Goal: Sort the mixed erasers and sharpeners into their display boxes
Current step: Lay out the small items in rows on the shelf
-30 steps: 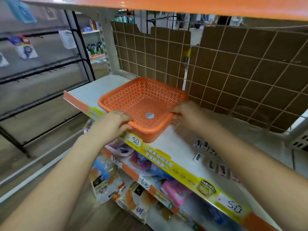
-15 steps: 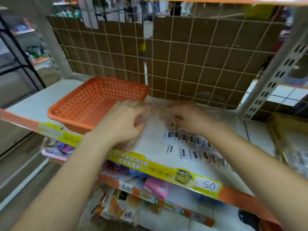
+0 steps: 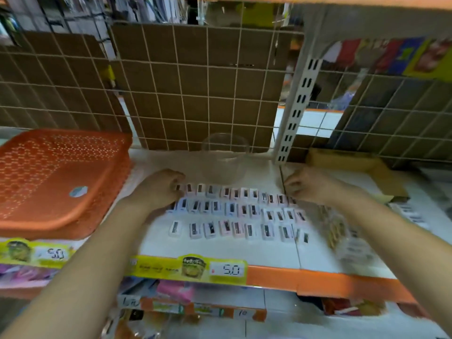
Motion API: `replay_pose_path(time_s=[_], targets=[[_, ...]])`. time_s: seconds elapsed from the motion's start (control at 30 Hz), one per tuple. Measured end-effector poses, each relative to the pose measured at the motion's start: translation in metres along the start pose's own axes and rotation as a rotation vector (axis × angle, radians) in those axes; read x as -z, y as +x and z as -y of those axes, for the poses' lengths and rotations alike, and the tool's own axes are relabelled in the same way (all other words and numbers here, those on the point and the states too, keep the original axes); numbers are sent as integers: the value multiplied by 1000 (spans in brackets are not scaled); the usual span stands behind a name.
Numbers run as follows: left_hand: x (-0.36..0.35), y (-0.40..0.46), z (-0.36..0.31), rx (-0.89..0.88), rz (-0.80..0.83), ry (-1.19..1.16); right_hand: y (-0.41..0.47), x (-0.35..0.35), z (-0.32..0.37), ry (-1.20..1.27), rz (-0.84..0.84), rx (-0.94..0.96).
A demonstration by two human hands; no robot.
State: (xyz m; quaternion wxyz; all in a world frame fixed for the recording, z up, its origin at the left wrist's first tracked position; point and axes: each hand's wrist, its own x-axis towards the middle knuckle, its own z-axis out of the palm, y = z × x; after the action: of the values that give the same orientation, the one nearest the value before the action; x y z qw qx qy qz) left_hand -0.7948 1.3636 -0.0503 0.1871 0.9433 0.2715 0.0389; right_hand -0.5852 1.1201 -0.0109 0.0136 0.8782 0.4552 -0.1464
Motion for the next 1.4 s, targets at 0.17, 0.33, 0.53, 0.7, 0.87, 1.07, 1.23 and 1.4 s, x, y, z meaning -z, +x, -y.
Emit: replay_pose_path(time_s=[0.17, 0.33, 0.53, 0.7, 0.87, 1.07, 1.23, 1.4], targets=[[-1, 7, -1, 29, 73, -2, 3, -8, -9, -91, 91, -27], [4, 14, 2, 29, 113, -37, 12, -15, -15, -109, 129, -43], [7, 22, 4, 22, 169, 28, 15, -21, -17, -118, 92, -29], [5, 20, 8, 2, 162, 65, 10, -21, -12, -71, 9, -62], [12, 2, -10, -57, -146, -139, 2, -15, 5, 91, -299, -69], [20, 0, -43, -238, -302, -269, 8, 2, 43, 265, -524, 128], [19, 13, -45, -309, -363, -233, 26, 7, 56, 299, -519, 169], [18, 42, -48, -248, -317, -238, 55, 14, 59, 438, -528, 178]])
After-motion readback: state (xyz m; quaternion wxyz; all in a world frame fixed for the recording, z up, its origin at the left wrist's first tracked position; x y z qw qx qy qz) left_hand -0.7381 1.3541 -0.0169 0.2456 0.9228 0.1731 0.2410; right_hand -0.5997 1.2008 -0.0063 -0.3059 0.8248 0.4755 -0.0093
